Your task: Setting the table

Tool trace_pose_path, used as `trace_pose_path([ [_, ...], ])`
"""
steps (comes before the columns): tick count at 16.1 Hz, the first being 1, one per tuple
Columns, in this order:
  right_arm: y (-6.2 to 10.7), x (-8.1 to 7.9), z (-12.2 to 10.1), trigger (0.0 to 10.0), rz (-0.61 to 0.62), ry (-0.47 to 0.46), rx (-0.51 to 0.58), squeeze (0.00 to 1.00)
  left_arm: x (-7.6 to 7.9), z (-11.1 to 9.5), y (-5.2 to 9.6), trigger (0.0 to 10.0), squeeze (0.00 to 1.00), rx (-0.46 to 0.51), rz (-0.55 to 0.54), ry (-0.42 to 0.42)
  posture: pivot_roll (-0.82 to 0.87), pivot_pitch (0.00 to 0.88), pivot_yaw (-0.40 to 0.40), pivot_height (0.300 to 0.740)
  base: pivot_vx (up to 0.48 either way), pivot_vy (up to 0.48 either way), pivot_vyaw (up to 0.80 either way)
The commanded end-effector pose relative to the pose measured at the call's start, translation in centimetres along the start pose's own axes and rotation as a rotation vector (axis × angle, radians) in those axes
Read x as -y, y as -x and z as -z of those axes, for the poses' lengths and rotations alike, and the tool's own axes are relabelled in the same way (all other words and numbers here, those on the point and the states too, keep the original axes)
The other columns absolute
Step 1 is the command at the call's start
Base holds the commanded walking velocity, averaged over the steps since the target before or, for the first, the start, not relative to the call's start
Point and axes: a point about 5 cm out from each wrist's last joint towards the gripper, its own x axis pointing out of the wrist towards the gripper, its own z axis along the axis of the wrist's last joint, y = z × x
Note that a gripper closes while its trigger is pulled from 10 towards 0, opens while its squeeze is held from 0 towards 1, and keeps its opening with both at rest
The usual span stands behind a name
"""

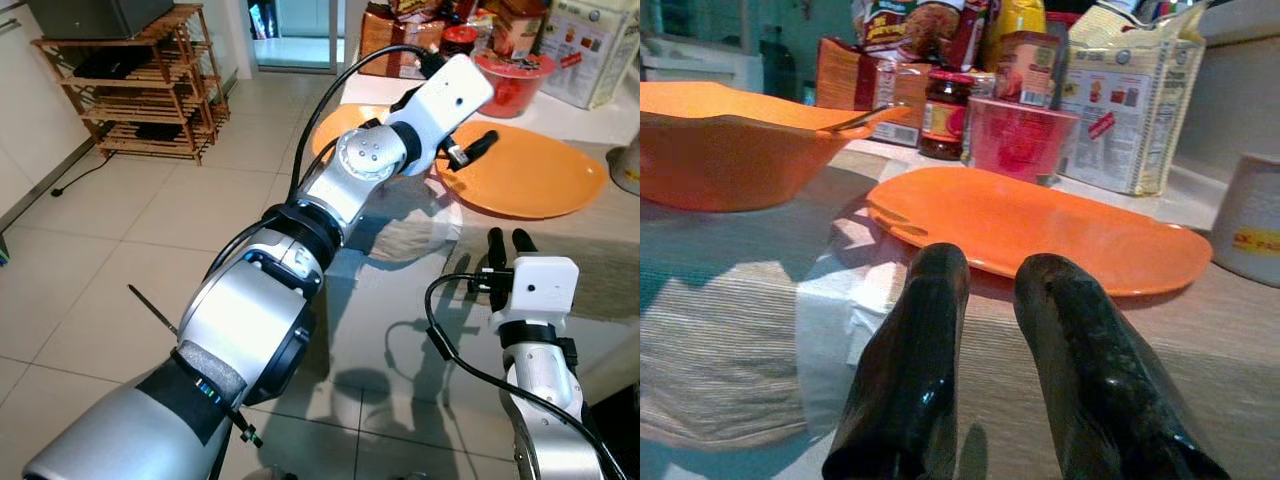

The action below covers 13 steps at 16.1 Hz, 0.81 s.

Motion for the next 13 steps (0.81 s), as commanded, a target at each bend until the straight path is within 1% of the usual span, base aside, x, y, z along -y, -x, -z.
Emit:
trace_pose_path([
  [1, 0.3, 0.0, -0.2, 10.0, 0.001, 0.002, -0.005, 0.00, 0.3, -0.1, 0.0, 10.0, 0.00, 0.013, 0.018, -0.038, -0.10, 0.045, 0.085, 0.740, 0.000, 0.000, 0.00],
  [2, 0.3, 0.0, -0.1, 10.0, -0.002, 0.002, -0.006, 0.00, 0.6, 0.1, 0.0, 10.0, 0.00, 0.018, 0.018, -0.062, -0.10, 0.046, 0.084, 0.740, 0.000, 0.000, 0.00],
  [6, 0.2, -0.3, -0.1, 10.0, -0.020, 0.001, -0.015, 0.00, 1.9, 0.7, 0.1, 10.0, 0.00, 0.043, 0.044, -0.079, -0.10, 0.053, 0.078, 0.740, 0.000, 0.000, 0.00],
  [10, 0.3, -0.5, -0.2, 10.0, -0.023, -0.003, -0.015, 0.00, 2.6, 1.8, 0.2, 10.0, 0.00, 0.015, 0.048, -0.096, -0.09, 0.063, 0.080, 0.740, 0.000, 0.000, 0.00],
  [13, 0.4, -0.5, -0.3, 10.0, -0.023, -0.004, -0.013, 0.00, 3.7, 2.6, 0.2, 10.0, 0.00, -0.007, 0.068, -0.101, -0.10, 0.066, 0.083, 0.740, 0.000, 0.000, 0.00],
])
